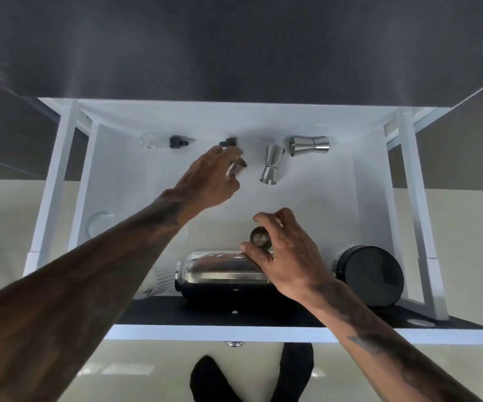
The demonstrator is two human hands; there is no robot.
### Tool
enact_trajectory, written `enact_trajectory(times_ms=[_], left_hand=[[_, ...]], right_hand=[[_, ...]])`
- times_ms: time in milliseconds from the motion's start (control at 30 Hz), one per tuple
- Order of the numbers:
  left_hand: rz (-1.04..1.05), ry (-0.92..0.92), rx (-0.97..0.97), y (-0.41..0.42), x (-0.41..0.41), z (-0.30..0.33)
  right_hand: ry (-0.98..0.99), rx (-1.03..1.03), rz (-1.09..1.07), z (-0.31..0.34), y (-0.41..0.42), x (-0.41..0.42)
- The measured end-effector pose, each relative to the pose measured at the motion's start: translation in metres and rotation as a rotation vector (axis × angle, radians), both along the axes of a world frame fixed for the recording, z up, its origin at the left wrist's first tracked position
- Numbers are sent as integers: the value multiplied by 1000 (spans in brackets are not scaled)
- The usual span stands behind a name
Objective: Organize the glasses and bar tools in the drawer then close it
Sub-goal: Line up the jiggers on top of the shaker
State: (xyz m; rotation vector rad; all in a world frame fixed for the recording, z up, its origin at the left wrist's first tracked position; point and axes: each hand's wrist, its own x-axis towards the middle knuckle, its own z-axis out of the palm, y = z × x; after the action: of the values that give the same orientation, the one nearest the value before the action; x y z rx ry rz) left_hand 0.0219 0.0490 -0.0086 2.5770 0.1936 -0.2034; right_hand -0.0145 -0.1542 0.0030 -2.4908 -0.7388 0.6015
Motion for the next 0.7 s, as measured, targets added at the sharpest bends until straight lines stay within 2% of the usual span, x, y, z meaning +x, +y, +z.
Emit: enact_trajectory(times_ms=[67, 200, 433, 633, 700], left_hand=[[-27, 14, -89, 0, -24, 10], [-108, 133, -128, -12, -76, 20], [-16, 291, -98, -8, -107, 27], [44, 289, -108, -9, -108, 37], [23, 241, -46, -11, -103, 41]], right_hand=[[7, 9, -6, 0, -2, 0], [75, 31, -17, -4, -2, 0], [195, 92, -3, -9, 27, -5], [225, 78, 52, 5, 32, -2], [133, 135, 17, 14, 27, 20]])
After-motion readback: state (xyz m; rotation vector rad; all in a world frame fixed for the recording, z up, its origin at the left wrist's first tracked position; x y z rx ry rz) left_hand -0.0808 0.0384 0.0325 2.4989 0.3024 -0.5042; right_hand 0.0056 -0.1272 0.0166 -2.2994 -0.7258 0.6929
